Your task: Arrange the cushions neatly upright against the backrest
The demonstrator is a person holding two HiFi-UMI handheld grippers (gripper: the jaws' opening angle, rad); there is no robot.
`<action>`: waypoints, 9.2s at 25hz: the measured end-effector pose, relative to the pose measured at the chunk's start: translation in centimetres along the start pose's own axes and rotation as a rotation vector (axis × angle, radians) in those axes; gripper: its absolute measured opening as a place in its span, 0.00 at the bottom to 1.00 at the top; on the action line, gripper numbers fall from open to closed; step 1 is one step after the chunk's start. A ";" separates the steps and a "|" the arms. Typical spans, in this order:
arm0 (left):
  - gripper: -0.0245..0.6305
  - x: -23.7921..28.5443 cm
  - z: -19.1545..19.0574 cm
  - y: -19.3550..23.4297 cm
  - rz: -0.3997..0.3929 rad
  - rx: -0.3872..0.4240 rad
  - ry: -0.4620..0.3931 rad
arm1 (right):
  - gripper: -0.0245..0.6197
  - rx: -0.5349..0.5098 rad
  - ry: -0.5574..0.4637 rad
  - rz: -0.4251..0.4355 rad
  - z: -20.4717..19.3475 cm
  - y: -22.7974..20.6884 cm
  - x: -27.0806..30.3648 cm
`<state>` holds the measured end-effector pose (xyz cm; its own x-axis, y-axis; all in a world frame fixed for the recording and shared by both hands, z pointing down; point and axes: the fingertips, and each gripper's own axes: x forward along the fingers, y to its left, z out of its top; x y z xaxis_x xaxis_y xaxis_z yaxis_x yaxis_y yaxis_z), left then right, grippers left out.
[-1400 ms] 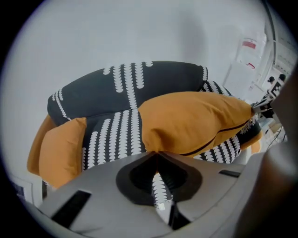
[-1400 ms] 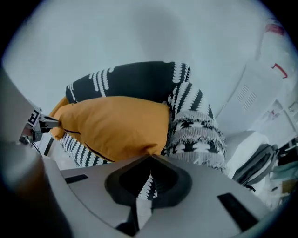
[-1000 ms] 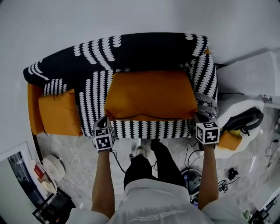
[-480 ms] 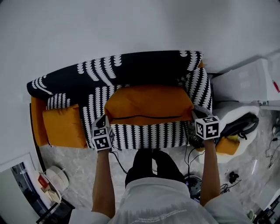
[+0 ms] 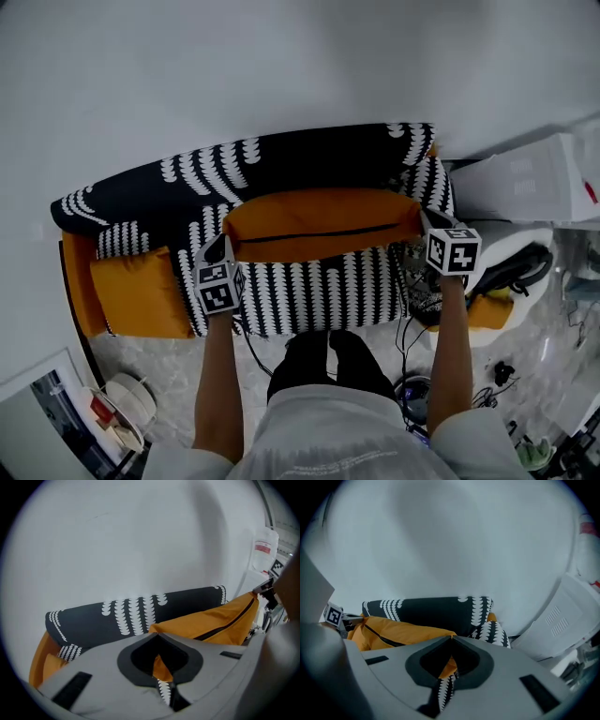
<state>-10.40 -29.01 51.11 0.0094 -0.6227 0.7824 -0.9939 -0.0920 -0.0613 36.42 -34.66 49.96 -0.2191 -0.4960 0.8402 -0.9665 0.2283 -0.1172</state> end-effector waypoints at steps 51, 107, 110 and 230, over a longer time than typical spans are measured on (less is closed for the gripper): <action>0.22 -3.6 6.3 5.2 0.046 -0.037 -0.195 | 0.14 -0.142 -0.245 -0.063 12.0 4.8 -3.7; 0.06 -61.4 -33.6 12.0 0.709 -0.491 -0.508 | 0.04 -0.993 -0.379 1.003 -13.5 67.3 -35.0; 0.06 -64.1 -37.1 14.2 0.767 -0.530 -0.522 | 0.05 -0.995 -0.404 1.029 -15.5 70.5 -36.3; 0.15 -17.8 -57.6 68.1 -0.176 -0.008 0.070 | 0.16 -0.263 0.119 0.032 -39.5 81.3 8.8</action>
<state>-84.55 20.55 68.65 0.1755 -0.5417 0.8220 -0.9784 -0.1884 0.0847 -38.81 12.65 68.70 -0.2169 -0.3864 0.8965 -0.8879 0.4597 -0.0166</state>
